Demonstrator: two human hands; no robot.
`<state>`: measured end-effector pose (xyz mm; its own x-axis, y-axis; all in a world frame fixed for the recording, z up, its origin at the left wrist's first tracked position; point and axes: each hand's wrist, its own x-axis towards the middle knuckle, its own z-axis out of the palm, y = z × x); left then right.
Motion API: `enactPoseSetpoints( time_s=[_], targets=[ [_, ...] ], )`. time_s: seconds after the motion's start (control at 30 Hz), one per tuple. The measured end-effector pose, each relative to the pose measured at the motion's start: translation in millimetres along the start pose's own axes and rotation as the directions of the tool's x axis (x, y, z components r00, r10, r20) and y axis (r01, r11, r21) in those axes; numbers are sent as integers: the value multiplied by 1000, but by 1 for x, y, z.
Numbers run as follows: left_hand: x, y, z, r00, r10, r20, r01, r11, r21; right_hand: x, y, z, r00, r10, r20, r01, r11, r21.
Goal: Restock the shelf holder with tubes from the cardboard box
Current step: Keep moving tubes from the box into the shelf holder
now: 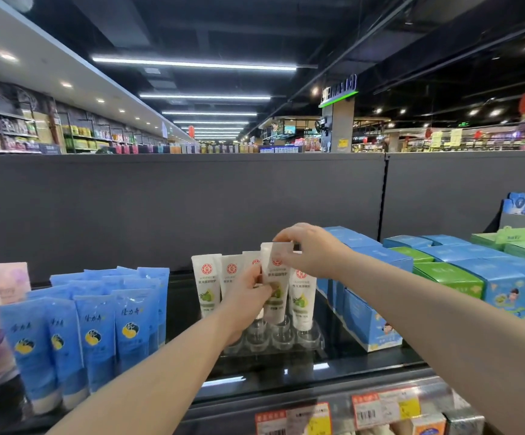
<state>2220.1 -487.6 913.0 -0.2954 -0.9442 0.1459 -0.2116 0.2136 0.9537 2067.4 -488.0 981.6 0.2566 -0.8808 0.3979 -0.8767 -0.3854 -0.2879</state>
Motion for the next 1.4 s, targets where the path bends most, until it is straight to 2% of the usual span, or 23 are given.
enactPoseSetpoints(
  time_s=[0.1,0.2,0.27,0.33,0.43,0.53,0.73,0.9,1.07,1.27,1.4],
  targets=[
    [1,1,2,1000,-11,10,11,999,31,4,-5,-2,993,43,107,-47,998,37],
    [0,-2,3,1000,-16,0,16,966,258,7,-4,2,988,33,152,-31,999,-15],
    [-1,-8,2,1000,3,-10,3,849,529,9,-2,6,985,34,170,-29,999,-30],
    [-6,-17,-2,999,-33,43,-11,656,755,11,0,9,984,48,170,-44,999,-24],
    [-13,-28,-7,964,-193,182,-67,485,872,13,0,10,984,55,167,-51,998,-29],
    [-16,-35,-7,944,-237,231,-128,383,915,14,0,13,981,58,183,-44,996,-81],
    [-21,-34,-4,946,-239,219,-121,367,922,18,1,10,971,50,233,-14,988,-155],
    [-21,-38,-5,949,-246,198,-94,379,921,22,-4,9,974,2,226,73,943,-326],
    [-19,-39,-4,949,-250,192,-86,381,920,27,-1,16,965,48,258,60,917,-393],
    [-21,-36,-3,946,-255,200,-98,363,927,30,1,21,970,72,230,31,910,-414],
    [-23,-32,-4,942,-268,203,-87,387,918,27,-6,19,967,108,230,11,887,-462]
  ],
)
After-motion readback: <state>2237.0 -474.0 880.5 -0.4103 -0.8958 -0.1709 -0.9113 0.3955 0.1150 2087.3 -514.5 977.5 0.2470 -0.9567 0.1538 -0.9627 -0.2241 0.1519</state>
